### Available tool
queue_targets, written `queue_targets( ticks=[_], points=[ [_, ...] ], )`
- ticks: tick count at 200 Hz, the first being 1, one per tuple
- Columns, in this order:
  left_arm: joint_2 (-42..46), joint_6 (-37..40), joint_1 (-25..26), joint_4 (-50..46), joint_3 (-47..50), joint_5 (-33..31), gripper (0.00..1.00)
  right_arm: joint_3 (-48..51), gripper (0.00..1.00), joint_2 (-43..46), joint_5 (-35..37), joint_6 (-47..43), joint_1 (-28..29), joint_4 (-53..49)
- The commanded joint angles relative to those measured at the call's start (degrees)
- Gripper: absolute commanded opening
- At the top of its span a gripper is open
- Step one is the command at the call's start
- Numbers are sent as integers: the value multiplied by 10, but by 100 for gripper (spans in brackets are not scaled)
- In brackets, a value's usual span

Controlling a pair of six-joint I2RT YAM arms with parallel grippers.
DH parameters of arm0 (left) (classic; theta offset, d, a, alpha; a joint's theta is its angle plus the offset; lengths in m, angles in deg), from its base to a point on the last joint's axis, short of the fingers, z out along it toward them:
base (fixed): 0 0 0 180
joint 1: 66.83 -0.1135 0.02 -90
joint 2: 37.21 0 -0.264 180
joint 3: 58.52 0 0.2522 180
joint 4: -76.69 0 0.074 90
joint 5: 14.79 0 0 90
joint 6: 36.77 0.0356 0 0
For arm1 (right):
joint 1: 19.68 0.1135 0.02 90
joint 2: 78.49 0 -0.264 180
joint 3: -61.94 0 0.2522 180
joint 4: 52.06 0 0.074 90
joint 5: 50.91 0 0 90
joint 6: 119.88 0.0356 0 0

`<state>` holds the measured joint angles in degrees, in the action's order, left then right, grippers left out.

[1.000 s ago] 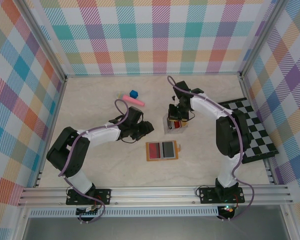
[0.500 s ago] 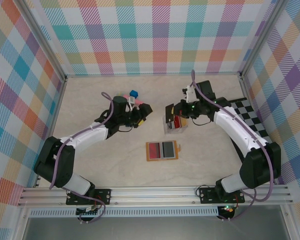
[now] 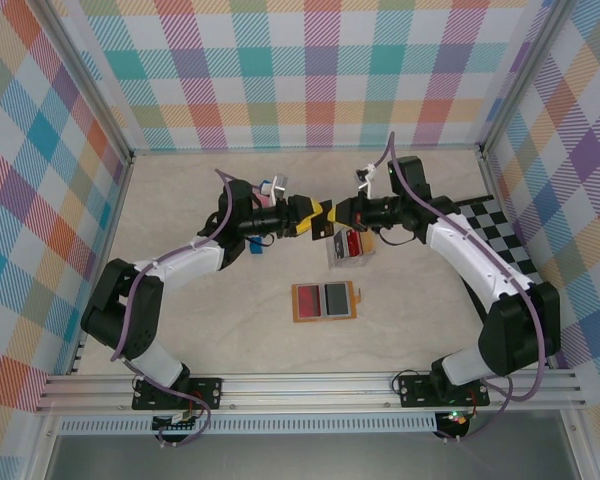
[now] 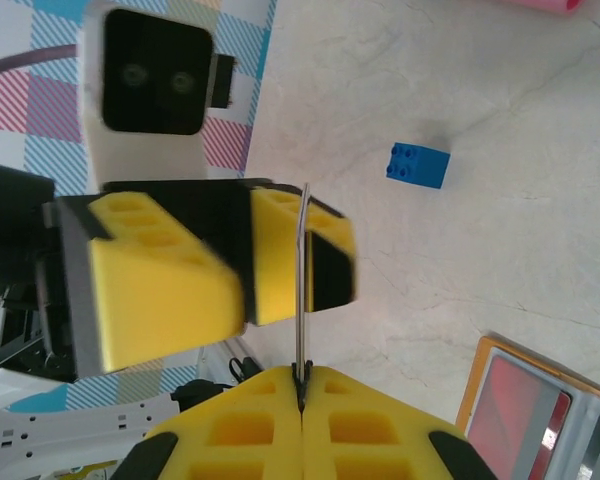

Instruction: Put the credit cards into the card holder

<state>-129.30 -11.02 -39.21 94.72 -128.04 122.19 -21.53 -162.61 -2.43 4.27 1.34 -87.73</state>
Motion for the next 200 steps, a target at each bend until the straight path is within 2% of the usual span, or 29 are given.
queue_targets(
  ticks=[1, 24, 41, 74, 94, 113, 131, 149, 167, 200],
  points=[
    [20, -4, 1, 35, -4, 23, 32, -7, 7, -19, 10, 6, -2, -7],
    [27, -2, 1, 34, -2, 18, 8, -10, 9, -25, 12, 10, -2, -7],
    [28, -5, 2, 33, -2, 13, 1, -10, 13, -24, 14, 13, -2, -5],
    [30, -23, 3, 45, 0, 3, 0, 3, 34, -21, -6, 35, -2, 32],
    [29, -38, 6, 61, 1, 1, 0, 2, 43, -34, -41, 48, 1, 58],
    [27, -55, 9, 85, 4, 1, 4, -7, 42, -48, -38, 44, 6, 50],
    [23, -79, 9, 116, 5, 4, 8, -6, 32, -50, -6, 43, 6, 34],
    [19, -100, 9, 148, 8, 6, 11, 0, 26, -43, 15, 47, 4, 32],
    [16, -111, 9, 161, 9, 9, 17, 5, 25, -33, 40, 53, 3, 28],
    [15, -114, 10, 167, 7, 13, 18, 7, 25, -27, 66, 62, 0, 18]
  ],
)
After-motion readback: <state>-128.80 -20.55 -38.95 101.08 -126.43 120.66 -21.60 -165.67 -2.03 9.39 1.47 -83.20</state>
